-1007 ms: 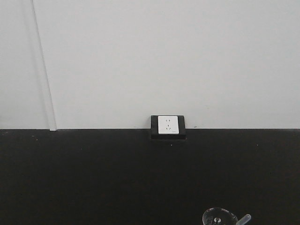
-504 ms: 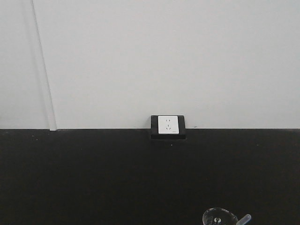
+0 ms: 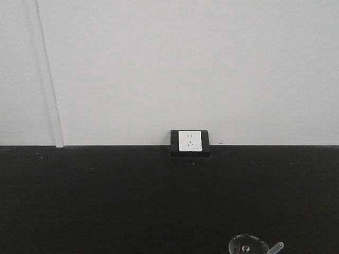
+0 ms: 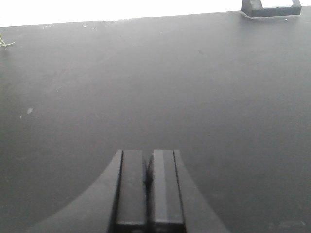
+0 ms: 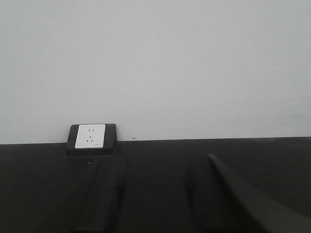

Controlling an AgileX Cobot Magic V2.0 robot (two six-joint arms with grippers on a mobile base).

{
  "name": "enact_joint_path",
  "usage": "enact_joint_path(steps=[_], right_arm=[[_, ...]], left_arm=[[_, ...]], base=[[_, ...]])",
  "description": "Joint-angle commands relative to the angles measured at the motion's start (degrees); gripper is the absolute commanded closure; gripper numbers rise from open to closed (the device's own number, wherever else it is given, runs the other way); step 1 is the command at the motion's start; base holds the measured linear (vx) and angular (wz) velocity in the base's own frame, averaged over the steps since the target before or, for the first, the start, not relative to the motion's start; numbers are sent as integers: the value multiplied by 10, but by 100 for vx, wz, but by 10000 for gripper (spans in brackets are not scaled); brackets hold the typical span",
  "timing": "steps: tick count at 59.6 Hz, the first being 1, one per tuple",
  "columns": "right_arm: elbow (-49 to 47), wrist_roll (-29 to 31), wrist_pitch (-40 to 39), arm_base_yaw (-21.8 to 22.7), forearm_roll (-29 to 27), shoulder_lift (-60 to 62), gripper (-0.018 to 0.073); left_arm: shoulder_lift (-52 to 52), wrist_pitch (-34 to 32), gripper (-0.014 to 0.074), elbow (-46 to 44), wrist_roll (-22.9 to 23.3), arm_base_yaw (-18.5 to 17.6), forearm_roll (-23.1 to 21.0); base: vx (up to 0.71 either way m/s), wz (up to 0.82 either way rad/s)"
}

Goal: Grab transparent chemical and place on left bench

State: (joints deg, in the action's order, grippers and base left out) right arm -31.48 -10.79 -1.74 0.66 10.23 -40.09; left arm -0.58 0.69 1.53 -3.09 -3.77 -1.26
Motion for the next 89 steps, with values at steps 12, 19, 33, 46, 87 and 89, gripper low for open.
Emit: enact_joint_path(steps=[12,19,33,46,87,89], right_arm=[[-22,-70,-56,3,-36,0,-171],[-22,-139,-56,-5,-60,-35,-156],[-22,-193,-88,-80,-57,-169,-64],[-22,-193,-132,-137,-54,-278,10],[-22,-219,-108,-137,-58,-375,82],[-22,-220,-104,-137,-58,-376,104]], left_arm=[[-11,-45,600,9,4,-1,0],[-11,-45,600,9,4,-1,0],[-11,-45,600,9,4,-1,0],[-11,-45,600,9,4,-1,0],[-11,-45,600,9,4,-1,0],[-11,-45,600,9,4,-1,0]], base=[[0,0],[0,0],[0,0],[0,0],[0,0],[0,0]])
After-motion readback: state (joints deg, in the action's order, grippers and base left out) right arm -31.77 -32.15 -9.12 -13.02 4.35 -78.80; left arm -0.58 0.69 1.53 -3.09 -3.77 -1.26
